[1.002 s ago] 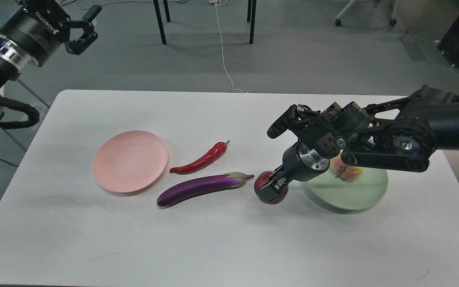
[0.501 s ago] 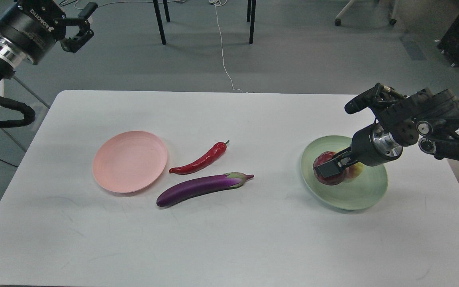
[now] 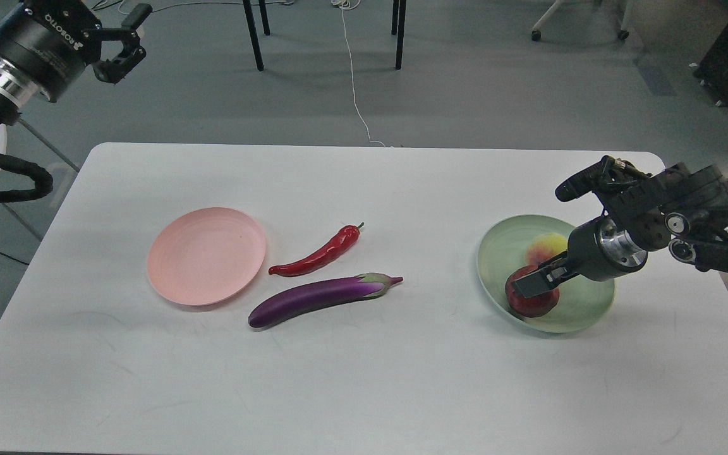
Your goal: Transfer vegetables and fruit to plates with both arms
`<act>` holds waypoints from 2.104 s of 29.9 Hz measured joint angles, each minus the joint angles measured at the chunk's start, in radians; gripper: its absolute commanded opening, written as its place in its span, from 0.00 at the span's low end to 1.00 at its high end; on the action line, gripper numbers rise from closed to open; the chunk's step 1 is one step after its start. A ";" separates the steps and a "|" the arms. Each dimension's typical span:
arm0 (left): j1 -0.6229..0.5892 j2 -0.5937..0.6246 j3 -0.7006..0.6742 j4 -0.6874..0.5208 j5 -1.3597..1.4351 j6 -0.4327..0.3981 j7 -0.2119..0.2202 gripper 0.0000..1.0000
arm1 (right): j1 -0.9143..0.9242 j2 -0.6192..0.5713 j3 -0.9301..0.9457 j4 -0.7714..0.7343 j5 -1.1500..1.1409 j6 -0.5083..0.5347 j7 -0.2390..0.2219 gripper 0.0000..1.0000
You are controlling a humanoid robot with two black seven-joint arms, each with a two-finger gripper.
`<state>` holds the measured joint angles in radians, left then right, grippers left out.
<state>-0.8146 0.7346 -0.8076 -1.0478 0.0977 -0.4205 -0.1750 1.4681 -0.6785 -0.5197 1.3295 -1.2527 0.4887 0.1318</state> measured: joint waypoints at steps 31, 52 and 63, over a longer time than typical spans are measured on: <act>-0.002 0.062 0.167 -0.538 1.055 -0.018 0.017 0.98 | -0.279 -0.078 0.562 -0.541 1.205 0.000 -0.001 0.98; -0.001 -0.230 0.558 -0.380 2.081 0.073 0.015 0.78 | -0.988 -0.009 1.303 -0.418 1.522 0.000 0.098 0.99; -0.001 -0.285 0.635 -0.237 2.084 0.108 0.015 0.33 | -1.039 -0.013 1.367 -0.410 1.523 0.000 0.098 0.98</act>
<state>-0.8154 0.4500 -0.1725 -1.2843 2.1818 -0.3124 -0.1604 0.4296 -0.6912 0.8472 0.9190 0.2700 0.4887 0.2302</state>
